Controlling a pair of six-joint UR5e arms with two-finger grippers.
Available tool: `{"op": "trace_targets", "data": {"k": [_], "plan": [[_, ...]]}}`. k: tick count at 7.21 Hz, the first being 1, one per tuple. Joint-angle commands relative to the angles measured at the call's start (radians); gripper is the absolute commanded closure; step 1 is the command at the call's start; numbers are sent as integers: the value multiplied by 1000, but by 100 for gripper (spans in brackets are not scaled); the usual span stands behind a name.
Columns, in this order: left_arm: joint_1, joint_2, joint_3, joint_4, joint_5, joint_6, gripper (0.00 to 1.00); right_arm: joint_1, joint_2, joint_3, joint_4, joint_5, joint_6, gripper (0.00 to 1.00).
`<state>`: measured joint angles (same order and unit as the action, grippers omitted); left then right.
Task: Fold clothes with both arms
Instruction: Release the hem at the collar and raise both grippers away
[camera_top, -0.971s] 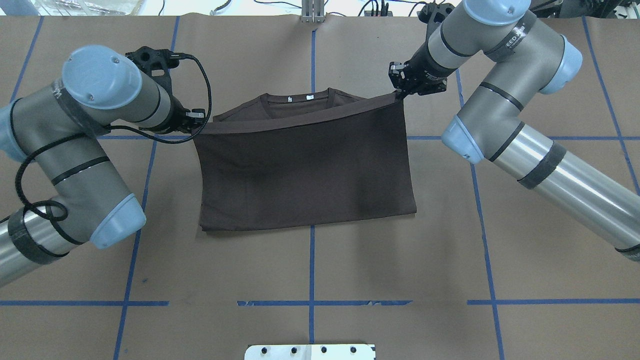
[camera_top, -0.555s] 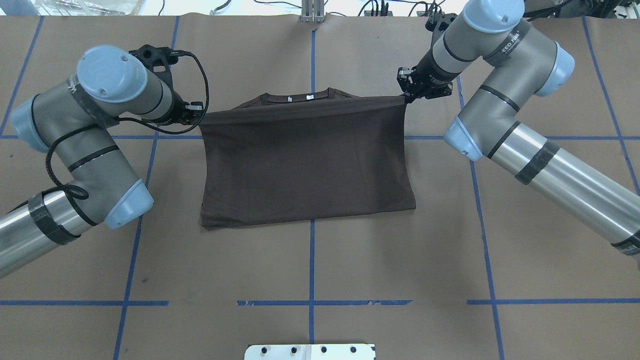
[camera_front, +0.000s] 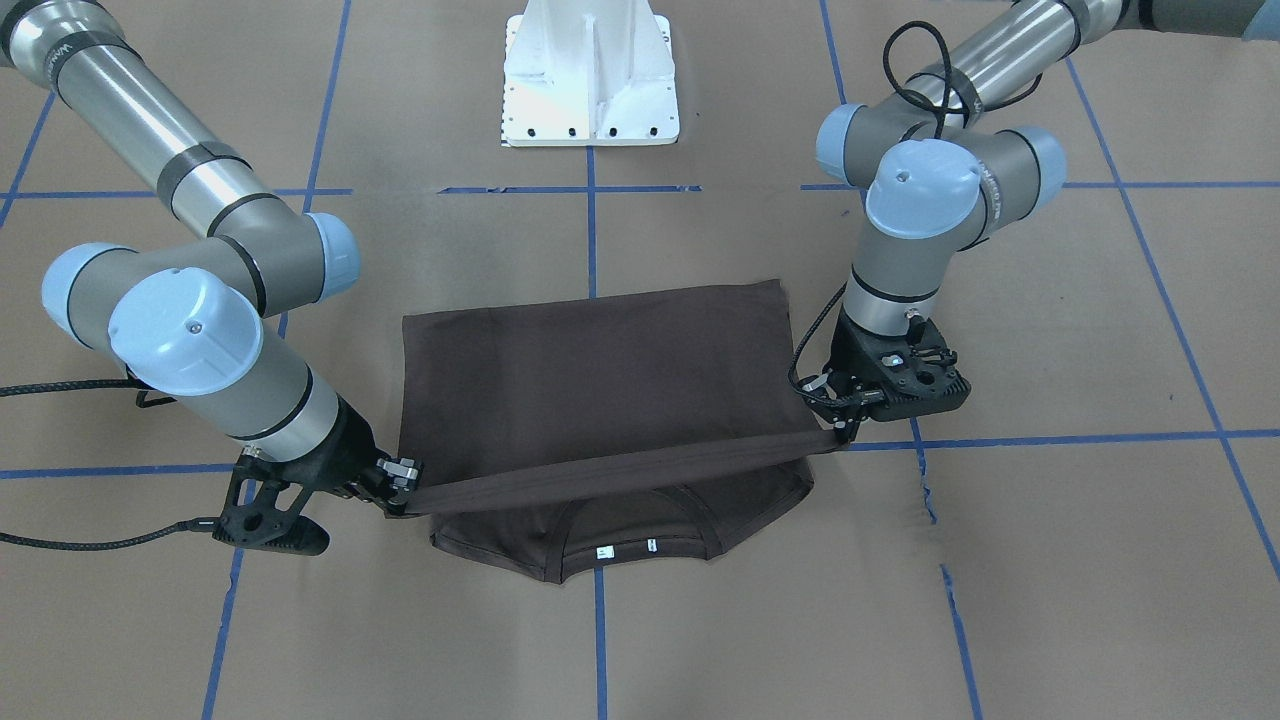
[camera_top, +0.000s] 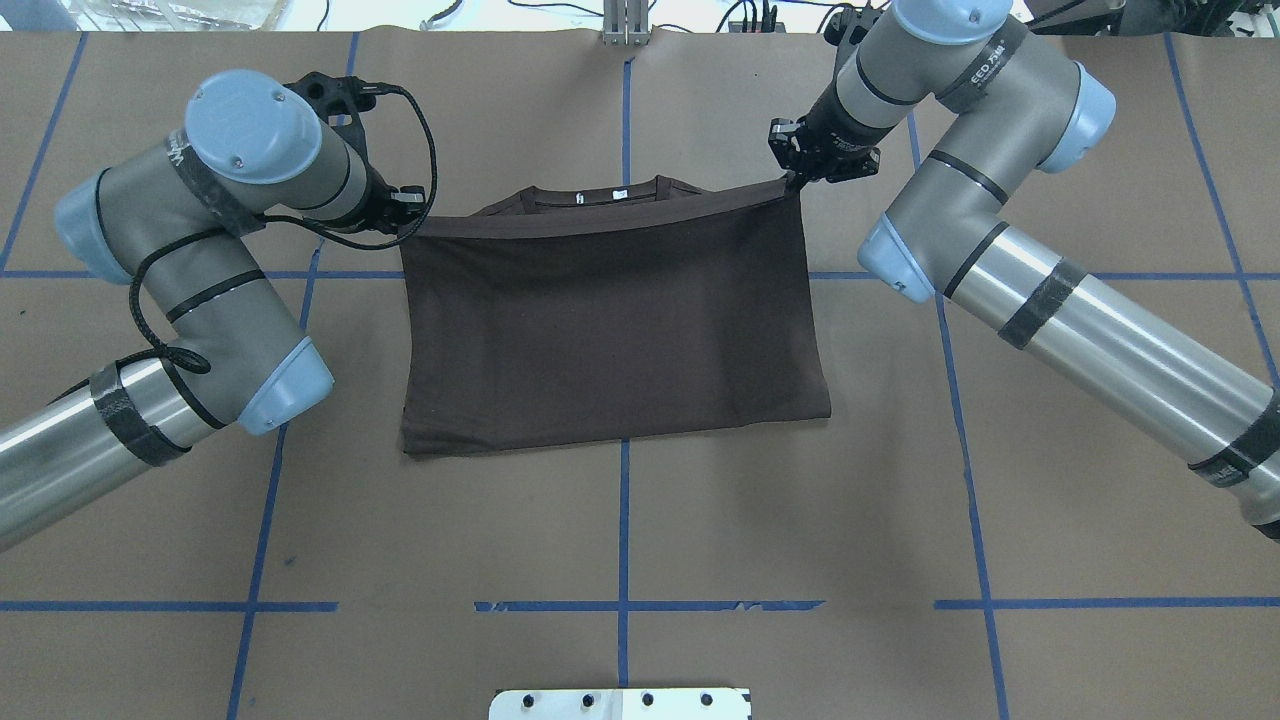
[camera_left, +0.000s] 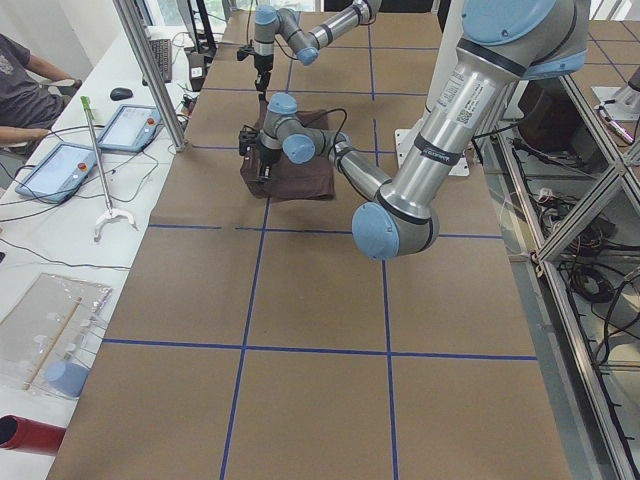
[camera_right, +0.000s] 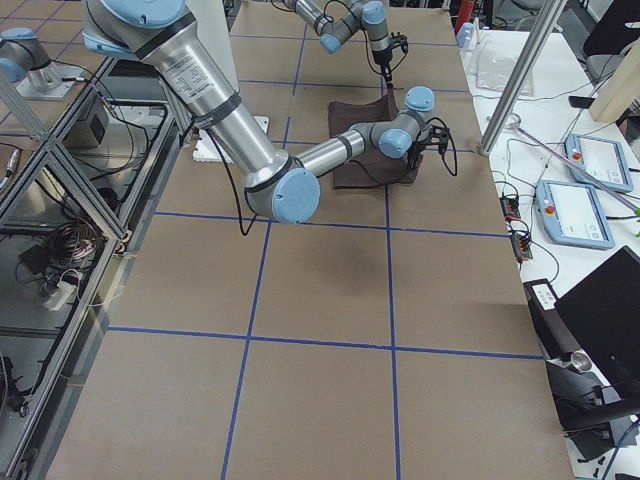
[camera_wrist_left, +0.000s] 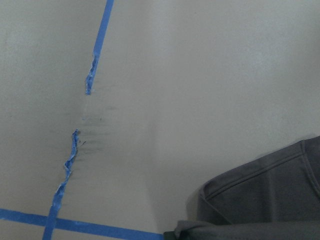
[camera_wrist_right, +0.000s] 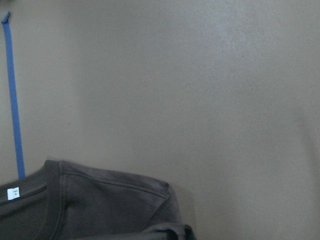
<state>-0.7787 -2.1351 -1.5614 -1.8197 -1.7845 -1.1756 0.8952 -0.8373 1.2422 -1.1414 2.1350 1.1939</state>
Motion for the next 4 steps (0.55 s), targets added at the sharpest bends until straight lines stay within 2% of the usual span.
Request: {"op": "trace_targets", "data": {"k": [1,2,3,4], "plan": [[-1,-20,9,2,2,-10,100,-2,6,-4,34,-1,-1,100],[-1,-26,21,0,4,-10,80,-2,6,-4,40,-1,1,100],[1,-35,33,0,5,-9,29,-2,6,-4,45,-1,1,24],[1,-40,34,0,7,-6,0,-2,3,-4,45,0,3,0]]}}
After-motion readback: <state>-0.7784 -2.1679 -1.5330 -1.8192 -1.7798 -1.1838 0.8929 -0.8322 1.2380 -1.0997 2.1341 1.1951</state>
